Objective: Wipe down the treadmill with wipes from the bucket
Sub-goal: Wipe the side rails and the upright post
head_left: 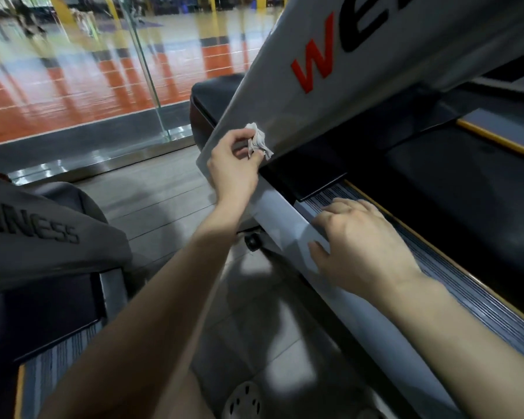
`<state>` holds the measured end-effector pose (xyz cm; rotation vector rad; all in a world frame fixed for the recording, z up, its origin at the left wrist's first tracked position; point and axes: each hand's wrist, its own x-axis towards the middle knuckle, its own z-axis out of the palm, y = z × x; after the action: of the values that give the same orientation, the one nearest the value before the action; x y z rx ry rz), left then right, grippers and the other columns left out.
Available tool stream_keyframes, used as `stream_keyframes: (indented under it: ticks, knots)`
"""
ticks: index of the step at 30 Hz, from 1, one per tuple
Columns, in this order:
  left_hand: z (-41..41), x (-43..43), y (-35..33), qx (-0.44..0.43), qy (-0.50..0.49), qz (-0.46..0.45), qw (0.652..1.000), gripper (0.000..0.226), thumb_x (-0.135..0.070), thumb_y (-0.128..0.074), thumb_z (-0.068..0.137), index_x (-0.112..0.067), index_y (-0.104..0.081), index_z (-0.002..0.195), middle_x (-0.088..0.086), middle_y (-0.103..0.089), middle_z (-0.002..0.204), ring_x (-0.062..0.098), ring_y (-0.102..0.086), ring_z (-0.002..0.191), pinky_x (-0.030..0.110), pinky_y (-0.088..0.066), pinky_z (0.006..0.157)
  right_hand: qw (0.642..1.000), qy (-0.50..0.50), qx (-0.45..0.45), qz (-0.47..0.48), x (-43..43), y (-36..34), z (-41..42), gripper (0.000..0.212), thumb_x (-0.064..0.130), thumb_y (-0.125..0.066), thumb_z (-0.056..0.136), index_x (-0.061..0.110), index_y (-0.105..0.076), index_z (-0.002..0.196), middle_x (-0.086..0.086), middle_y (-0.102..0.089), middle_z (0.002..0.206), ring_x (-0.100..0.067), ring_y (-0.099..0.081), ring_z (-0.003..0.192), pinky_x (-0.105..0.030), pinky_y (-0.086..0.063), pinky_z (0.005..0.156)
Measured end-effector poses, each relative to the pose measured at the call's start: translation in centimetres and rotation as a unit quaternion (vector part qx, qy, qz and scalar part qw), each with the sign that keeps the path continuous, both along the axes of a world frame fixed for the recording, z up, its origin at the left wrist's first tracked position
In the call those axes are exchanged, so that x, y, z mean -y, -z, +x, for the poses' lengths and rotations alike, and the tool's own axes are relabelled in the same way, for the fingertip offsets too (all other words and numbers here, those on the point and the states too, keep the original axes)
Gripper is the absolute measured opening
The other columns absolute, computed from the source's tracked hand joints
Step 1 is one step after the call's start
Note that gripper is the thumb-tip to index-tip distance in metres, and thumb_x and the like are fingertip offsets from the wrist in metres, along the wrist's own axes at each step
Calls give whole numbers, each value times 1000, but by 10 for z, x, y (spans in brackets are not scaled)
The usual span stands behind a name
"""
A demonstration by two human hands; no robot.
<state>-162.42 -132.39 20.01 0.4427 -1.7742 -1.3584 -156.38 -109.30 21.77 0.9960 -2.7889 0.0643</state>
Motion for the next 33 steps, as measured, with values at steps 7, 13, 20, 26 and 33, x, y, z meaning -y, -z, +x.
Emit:
stream_keyframes:
  ticks: [7,13,20,26,33]
  knots:
    - [18,-31,-14,-10,-9,-92,996,37,-8,-79,82,-22,-62,111,-13,-71,94,1,-69,75,21,-61,74,999,47,0,7,-32,-8,12,27,43,-56,95,19,-66,101,-4,-66,106,-29,-63,109,-38,-45,98]
    - [49,-67,-11,47,113,-47,991,26,-28,-78,81,-31,-70,105,-9,-77,89,9,-75,83,32,-63,86,994,84,64,8,-57,-10,24,31,41,-64,91,19,-72,111,-6,-69,113,-32,-66,108,-39,-57,85]
    - [82,-131,45,127,374,293,871,27,5,-53,106,-4,-68,126,20,-74,115,24,-75,102,40,-61,96,982,126,139,-29,-106,-13,29,62,36,-80,86,24,-62,145,-5,-67,140,-28,-64,125,-40,-56,101]
    - [87,-179,42,148,482,253,826,26,6,-60,103,-8,-64,125,17,-72,124,28,-74,111,37,-62,97,943,171,232,-168,-141,-3,36,102,45,-96,72,23,-45,158,-1,-61,147,-20,-68,119,-35,-54,104]
    - [86,-214,41,171,551,78,813,26,8,-80,88,-8,-67,105,11,-76,95,17,-75,89,25,-59,81,929,217,127,-273,-178,-3,66,41,42,-94,77,27,-81,112,10,-78,95,-7,-71,85,-32,-57,87]
